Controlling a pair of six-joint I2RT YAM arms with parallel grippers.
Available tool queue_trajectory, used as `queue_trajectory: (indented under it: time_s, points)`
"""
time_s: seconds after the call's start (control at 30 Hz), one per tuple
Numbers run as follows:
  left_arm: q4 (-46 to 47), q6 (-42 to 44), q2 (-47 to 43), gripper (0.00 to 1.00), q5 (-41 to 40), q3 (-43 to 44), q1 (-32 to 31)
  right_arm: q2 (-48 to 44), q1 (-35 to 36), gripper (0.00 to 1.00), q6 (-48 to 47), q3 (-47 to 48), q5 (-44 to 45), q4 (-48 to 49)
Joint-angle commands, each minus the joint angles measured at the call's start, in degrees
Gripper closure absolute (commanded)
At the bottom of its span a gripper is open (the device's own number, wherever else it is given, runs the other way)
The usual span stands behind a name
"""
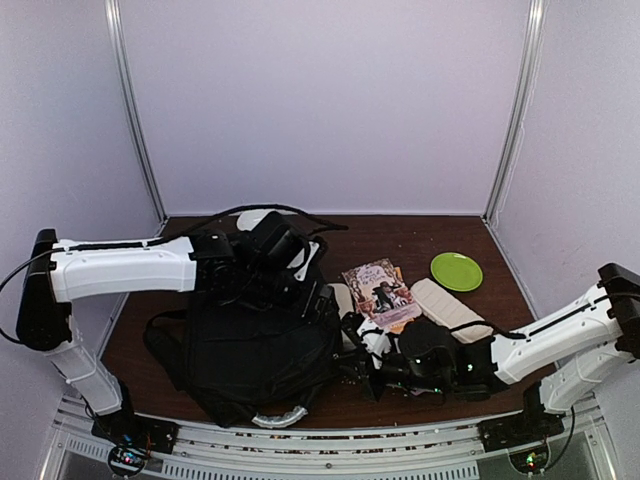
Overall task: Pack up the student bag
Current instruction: Unzip the student bag at the center of the board.
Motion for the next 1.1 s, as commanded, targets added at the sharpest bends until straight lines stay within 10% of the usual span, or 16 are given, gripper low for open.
queue_trajectory:
  time_s: [0.0,0.53,0.9,1.07]
  points:
    - [-0.68,1.45,0.43,0.14,7.04,2.56,0.26,-3.11,0.03,1.00,-0.47,-1.53,3.48,2.03]
    - [-4.13,4.61,3.12,0.35,13.97,3.45,-3.57,-5.55,-0.26,1.00,-0.18,-4.10,6.08,3.25]
    - [-4.02,3.66,6.66,0.99,10.55,7.51,-3.87,-5.95,-0.29,1.00,-1.91,-3.33,6.13,1.72]
    - [0.08,1.63,7.25,1.00,11.88,9.95,-2.73,-7.09,0.02,1.00,-4.35,-1.93,5.87,-1.92]
